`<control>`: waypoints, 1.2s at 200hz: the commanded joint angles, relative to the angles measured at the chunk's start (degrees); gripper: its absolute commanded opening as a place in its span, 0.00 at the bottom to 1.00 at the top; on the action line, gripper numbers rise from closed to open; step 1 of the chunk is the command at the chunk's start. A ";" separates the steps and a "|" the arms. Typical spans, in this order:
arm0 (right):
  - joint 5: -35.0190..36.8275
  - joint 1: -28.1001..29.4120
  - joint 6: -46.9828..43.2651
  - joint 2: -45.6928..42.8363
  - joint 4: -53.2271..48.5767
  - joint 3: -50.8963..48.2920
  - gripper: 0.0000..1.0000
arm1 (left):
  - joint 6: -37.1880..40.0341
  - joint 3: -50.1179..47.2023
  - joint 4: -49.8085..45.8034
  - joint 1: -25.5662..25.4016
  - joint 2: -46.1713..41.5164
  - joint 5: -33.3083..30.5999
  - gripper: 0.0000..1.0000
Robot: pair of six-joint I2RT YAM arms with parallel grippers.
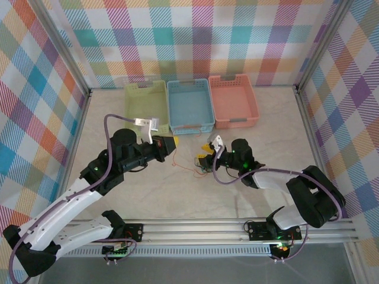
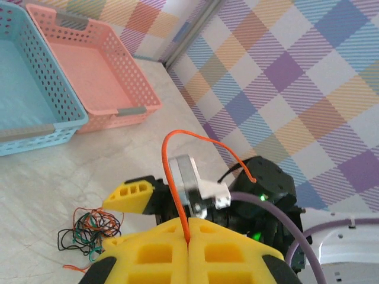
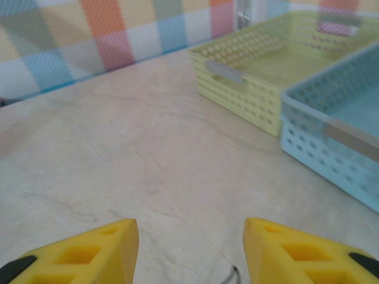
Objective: Untangle the cables
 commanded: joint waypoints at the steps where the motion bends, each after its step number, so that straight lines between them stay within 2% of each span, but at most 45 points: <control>1: -7.24 1.55 -3.93 -1.84 6.08 -1.49 0.51 | -2.09 3.10 -4.31 -0.47 0.59 -2.05 0.00; 33: -10.19 4.55 -8.86 -2.20 3.85 -1.00 0.52 | -3.55 5.18 -4.94 -0.53 1.41 -2.52 0.00; 56: -11.50 4.84 -9.06 -2.59 4.74 -1.42 0.52 | -3.27 7.19 -6.01 -0.50 2.23 -2.34 0.00; 98: -6.22 5.06 -7.29 -4.26 5.03 -2.02 0.55 | -2.29 7.78 -8.41 -0.44 1.03 -3.99 0.00; 126: -7.79 5.30 -7.38 -6.09 5.86 -3.11 0.55 | -1.72 6.37 -8.67 -0.52 -0.53 -5.94 0.00; 168: -8.69 7.12 -10.59 -4.15 2.80 -1.48 0.55 | -1.69 8.94 -8.68 -0.48 1.35 -3.91 0.00; 200: -4.27 7.34 -10.41 -1.63 1.26 0.01 0.55 | -1.99 10.33 -8.86 -0.46 1.04 -1.91 0.00; 225: 3.39 7.33 -9.10 1.51 -2.08 2.50 0.54 | -2.60 11.62 -9.56 -0.54 0.59 -0.32 0.00; 240: 5.62 7.34 -8.72 2.87 -2.85 3.51 0.54 | -3.57 12.11 -9.39 -0.48 0.20 1.02 0.00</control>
